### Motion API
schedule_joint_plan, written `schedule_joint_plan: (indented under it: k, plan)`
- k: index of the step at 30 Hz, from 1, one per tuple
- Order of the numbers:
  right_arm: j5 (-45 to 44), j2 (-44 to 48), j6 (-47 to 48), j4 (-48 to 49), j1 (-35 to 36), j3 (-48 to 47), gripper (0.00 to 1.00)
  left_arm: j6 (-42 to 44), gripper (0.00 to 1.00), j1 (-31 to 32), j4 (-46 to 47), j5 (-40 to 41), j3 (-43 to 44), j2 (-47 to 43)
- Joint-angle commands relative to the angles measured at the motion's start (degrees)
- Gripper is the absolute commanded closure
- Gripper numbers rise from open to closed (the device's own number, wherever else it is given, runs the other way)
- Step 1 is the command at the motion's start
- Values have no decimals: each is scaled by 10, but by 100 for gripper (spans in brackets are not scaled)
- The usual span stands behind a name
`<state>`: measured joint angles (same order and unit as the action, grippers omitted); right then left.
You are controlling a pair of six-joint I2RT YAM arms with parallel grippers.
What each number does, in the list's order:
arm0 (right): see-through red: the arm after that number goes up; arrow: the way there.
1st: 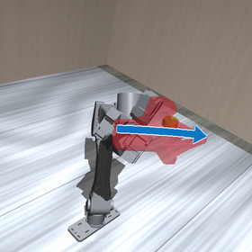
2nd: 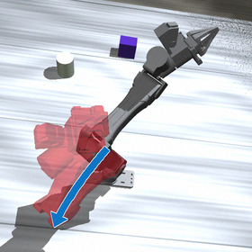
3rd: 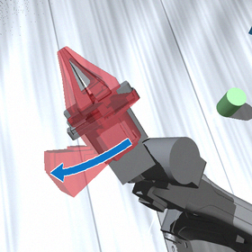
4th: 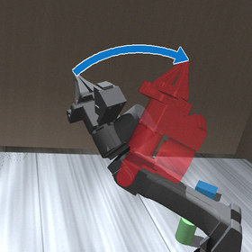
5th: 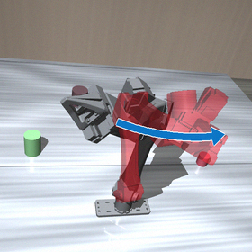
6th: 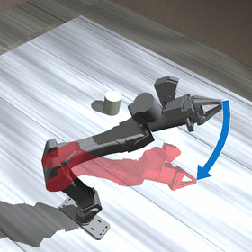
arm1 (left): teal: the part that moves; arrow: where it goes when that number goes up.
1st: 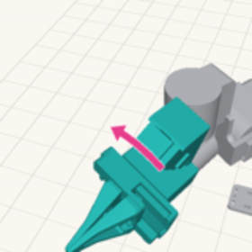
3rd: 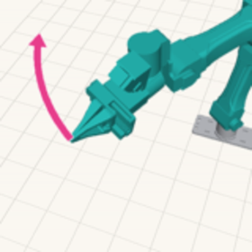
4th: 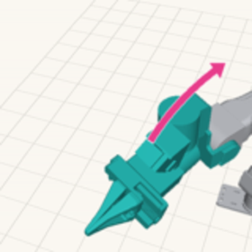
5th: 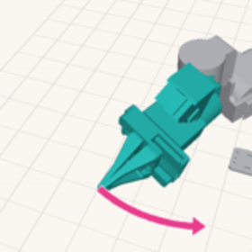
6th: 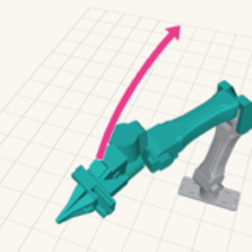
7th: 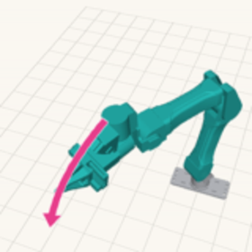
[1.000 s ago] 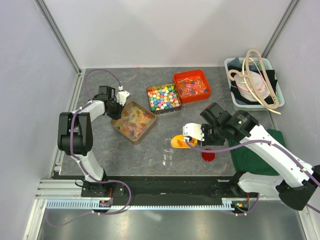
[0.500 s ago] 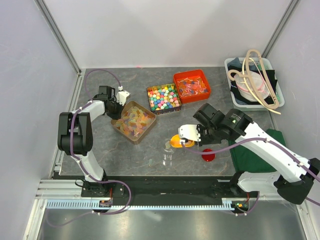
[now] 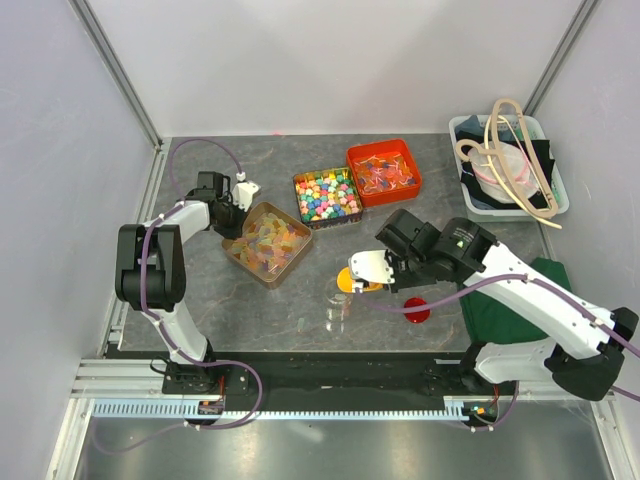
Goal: Pack the candies
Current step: Place the fake candies in the packing bottle.
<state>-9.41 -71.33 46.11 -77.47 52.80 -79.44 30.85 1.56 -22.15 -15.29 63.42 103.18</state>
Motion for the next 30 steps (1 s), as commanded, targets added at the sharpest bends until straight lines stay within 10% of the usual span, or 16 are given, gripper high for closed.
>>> schedule_joint_plan:
  k: [1, 30]
  plan:
    - [-38, -5, -16, -41, 19, -27, 100, -28, 98, -5, 11, -10, 0, 5]
    - [-140, 11, -38, -61, 102, 17, 100, -26, 98, -8, 15, -3, -8, -3]
